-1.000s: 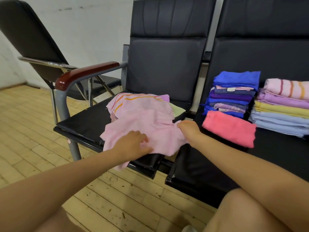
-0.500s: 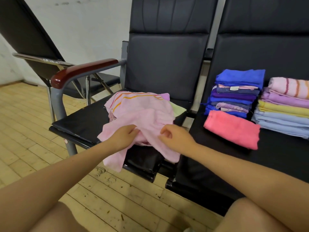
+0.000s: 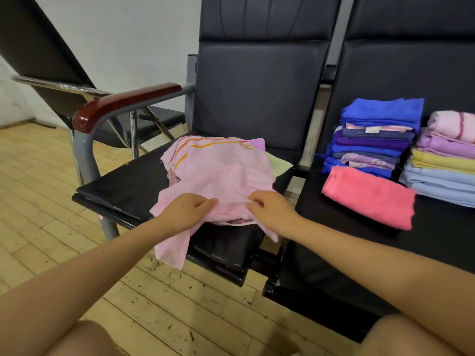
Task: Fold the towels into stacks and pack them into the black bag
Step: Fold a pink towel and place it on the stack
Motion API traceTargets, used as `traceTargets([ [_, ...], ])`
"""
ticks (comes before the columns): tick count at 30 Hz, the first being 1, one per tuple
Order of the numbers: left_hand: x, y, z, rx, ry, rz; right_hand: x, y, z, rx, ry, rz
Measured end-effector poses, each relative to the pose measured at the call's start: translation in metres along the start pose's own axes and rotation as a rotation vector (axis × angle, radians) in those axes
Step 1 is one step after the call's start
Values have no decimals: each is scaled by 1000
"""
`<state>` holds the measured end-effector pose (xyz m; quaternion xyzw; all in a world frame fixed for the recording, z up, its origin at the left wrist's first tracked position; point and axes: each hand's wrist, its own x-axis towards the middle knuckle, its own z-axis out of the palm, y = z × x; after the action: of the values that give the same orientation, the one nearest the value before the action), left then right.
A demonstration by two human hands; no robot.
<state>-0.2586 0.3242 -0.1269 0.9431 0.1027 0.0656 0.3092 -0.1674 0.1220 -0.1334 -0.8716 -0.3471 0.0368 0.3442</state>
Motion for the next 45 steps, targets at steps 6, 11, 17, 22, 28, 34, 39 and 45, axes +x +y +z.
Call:
traceTargets([
  [6,-9,-9,0,213,-119,296,-5,7,-20,221,-28,209],
  [11,-14,-12,4,368,-168,427,-11,15,-27,-32,-174,101],
  [17,-19,-15,-2,166,-165,343,-14,21,-30,-75,-238,-29],
  [22,-16,-14,-13,47,-90,179,-13,30,-33,-3,-196,-98],
  [28,3,-14,-25,184,83,83,-1,48,-43,-12,10,-75],
  [34,34,-23,-34,206,285,-122,44,55,-64,122,379,199],
  [39,51,-34,-29,-84,297,-380,69,28,-44,585,154,632],
  [45,44,-32,-8,123,96,-333,52,6,-9,275,98,365],
])
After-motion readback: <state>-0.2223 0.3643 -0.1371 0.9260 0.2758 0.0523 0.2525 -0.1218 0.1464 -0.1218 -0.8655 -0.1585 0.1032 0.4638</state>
